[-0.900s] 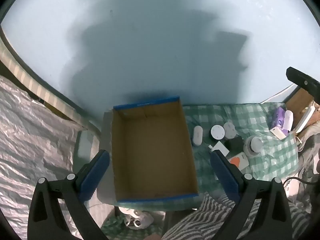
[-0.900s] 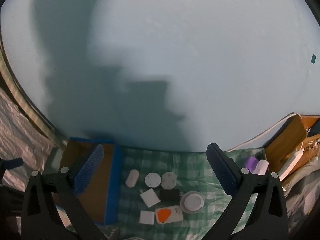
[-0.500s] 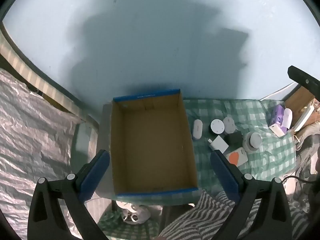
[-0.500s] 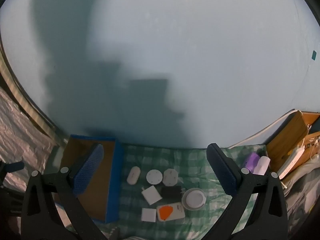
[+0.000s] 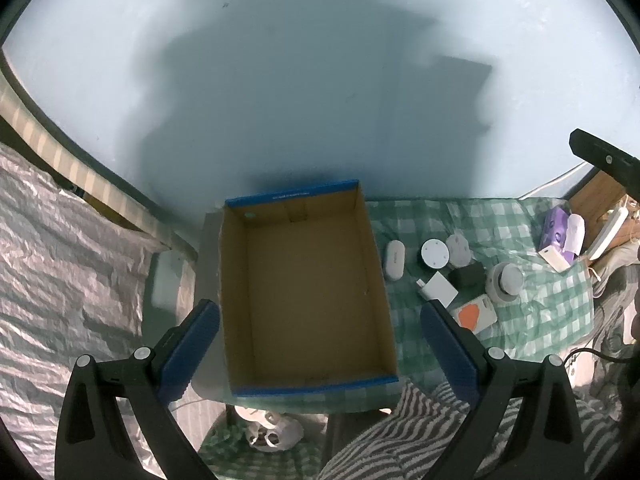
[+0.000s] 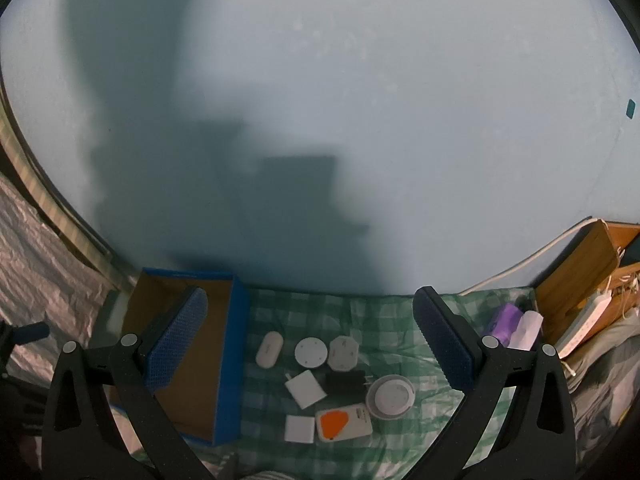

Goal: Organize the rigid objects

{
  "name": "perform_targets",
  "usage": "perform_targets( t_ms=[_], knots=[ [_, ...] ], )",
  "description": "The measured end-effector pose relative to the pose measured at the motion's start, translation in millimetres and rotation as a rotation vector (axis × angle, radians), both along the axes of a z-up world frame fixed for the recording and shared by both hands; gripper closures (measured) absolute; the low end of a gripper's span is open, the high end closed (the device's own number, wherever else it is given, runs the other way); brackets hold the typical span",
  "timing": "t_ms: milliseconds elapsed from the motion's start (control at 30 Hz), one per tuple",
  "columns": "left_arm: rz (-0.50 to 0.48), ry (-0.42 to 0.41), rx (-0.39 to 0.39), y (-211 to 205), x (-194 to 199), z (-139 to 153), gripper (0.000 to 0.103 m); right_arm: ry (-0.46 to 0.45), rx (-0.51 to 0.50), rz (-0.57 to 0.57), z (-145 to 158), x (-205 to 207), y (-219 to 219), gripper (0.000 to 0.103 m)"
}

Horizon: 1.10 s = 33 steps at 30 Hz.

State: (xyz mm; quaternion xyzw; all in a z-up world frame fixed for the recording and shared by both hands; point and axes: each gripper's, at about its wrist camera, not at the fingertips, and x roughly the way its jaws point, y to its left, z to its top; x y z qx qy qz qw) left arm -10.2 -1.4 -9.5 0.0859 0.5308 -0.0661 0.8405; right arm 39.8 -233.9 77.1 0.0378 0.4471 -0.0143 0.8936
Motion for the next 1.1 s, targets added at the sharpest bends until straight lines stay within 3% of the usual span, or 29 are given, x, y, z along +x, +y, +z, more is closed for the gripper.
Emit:
perform_targets(
  t_ms=[1100],
  knots=[
    [-0.003, 0.008, 0.001, 3.1, 0.2, -1.7, 0.002, 0.033, 0.002, 0.01, -4.6, 3.1, 3.8, 0.001]
  ],
)
